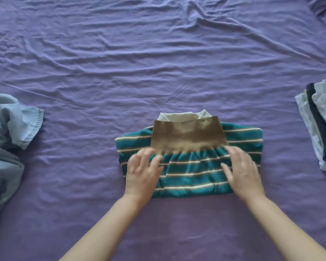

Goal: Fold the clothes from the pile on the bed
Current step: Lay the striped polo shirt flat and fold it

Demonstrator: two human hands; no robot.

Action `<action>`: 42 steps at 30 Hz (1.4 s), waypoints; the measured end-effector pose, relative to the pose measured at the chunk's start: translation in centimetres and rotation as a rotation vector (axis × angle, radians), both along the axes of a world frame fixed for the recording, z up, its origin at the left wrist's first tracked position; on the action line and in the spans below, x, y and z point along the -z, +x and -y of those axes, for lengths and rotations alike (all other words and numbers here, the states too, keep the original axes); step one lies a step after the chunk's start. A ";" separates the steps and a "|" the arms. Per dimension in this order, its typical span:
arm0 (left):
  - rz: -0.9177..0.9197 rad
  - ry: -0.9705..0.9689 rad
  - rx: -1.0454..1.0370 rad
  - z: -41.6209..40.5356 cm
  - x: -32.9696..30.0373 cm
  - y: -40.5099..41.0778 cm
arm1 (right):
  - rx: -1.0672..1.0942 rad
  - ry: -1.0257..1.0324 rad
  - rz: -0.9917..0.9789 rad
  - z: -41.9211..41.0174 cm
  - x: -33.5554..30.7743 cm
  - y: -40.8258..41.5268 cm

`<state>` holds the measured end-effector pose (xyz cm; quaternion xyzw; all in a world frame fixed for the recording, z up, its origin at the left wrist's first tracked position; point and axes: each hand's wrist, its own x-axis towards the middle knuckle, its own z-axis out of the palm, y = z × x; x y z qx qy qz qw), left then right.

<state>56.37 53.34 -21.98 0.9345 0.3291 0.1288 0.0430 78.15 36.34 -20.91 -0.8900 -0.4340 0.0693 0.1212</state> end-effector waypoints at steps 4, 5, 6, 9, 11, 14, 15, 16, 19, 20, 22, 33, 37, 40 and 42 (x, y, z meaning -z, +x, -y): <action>-0.034 -0.265 -0.173 3.2 0.5 -5.2 | 0.096 -0.030 0.051 4.6 0.8 -1.6; -0.050 -0.316 -0.194 3.8 0.5 -6.0 | 0.125 -0.038 0.056 5.2 0.9 -1.7; -0.056 -0.370 -0.201 4.2 0.4 -6.5 | 0.135 -0.054 0.058 5.6 0.9 -1.7; 0.022 -0.529 -0.194 4.3 0.2 -7.0 | 0.097 -0.097 -0.022 6.0 0.8 -1.1; 0.024 -0.551 -0.214 3.4 0.0 -7.3 | 0.101 -0.085 -0.091 6.2 0.4 -0.1; -0.038 -0.493 -0.258 2.3 -0.8 -7.9 | 0.178 -0.056 -0.134 6.9 -0.4 1.4; -0.069 -0.449 -0.253 2.4 -1.1 -7.8 | 0.169 -0.053 -0.134 7.0 -0.6 1.5; -0.105 -0.388 -0.243 2.6 -1.3 -7.6 | 0.150 -0.060 -0.119 7.0 -0.6 1.4; -0.129 -0.334 -0.132 4.3 -1.7 -5.7 | 0.270 -0.048 -0.113 6.8 -0.3 0.6; -0.137 -0.348 -0.045 4.9 -1.5 -5.0 | 0.370 -0.033 -0.173 6.6 -0.2 0.4; -0.219 -0.375 0.064 5.9 -0.8 -3.8 | 0.516 -0.002 -0.341 6.2 -0.1 0.3; -0.543 -0.366 -0.119 11.5 -0.8 1.9 | 0.192 -0.031 -0.389 7.5 -0.3 4.4; -0.421 -0.281 0.098 15.8 -0.6 8.6 | 0.221 0.059 -0.480 6.8 0.3 5.8; -0.452 -0.291 0.144 17.5 -0.3 13.4 | 0.274 0.084 -0.591 5.8 0.6 7.2; -0.492 -0.326 0.125 18.7 0.1 15.7 | 0.350 0.078 -0.689 5.3 0.5 8.1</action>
